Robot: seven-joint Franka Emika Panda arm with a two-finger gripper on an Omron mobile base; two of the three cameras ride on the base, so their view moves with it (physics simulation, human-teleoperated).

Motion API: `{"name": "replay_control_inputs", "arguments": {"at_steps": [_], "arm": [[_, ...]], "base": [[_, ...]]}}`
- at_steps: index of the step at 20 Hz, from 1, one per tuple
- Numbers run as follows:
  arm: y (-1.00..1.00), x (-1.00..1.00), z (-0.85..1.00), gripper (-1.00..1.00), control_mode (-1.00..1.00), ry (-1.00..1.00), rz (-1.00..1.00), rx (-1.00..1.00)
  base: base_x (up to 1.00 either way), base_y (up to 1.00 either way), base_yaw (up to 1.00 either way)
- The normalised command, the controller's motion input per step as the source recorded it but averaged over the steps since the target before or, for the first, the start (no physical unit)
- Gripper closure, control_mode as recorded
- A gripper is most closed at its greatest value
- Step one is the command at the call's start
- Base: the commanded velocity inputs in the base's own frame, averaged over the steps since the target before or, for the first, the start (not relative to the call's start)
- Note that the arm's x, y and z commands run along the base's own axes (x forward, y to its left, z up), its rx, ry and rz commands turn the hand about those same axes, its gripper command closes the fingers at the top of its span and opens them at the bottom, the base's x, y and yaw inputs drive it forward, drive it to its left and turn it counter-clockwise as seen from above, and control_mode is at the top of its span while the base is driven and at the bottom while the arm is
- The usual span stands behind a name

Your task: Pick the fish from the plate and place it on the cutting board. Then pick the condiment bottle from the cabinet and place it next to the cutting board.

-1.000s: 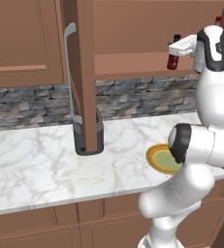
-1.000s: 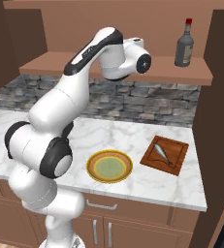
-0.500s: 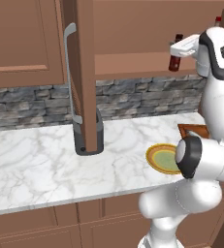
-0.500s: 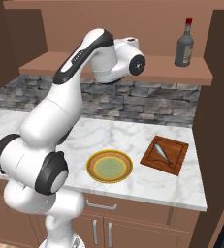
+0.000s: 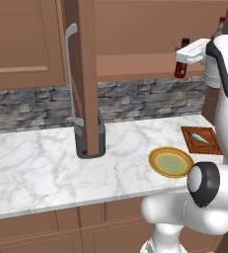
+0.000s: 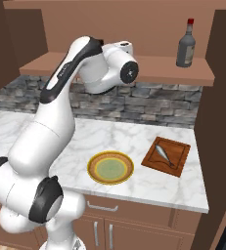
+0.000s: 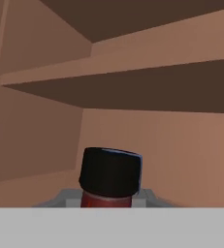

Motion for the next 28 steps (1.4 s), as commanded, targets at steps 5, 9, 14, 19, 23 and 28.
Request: {"name": "replay_control_inputs", "arguments": {"at_steps": [5, 9, 14, 19, 23, 28], "arm": [[0.16, -0.57, 0.0, 1.0, -1.0, 0.01, 0.0, 0.0], [0.14, -0.61, 0.0, 1.0, -1.0, 0.02, 0.0, 0.0], [0.1, -0.59, -0.04, 1.0, -1.0, 0.02, 0.0, 0.0], [0.11, -0.55, -0.22, 1.0, -1.0, 0.01, 0.0, 0.0], [0.13, -0.53, -0.37, 1.0, -1.0, 0.02, 0.0, 0.0], [0.19, -0.4, -0.44, 1.0, -1.0, 0.01, 0.0, 0.0]], "base": [[0.0, 0.0, 0.0], [0.0, 0.0, 0.0], [0.0, 0.0, 0.0], [0.0, 0.0, 0.0], [0.0, 0.0, 0.0], [0.0, 0.0, 0.0]]}}
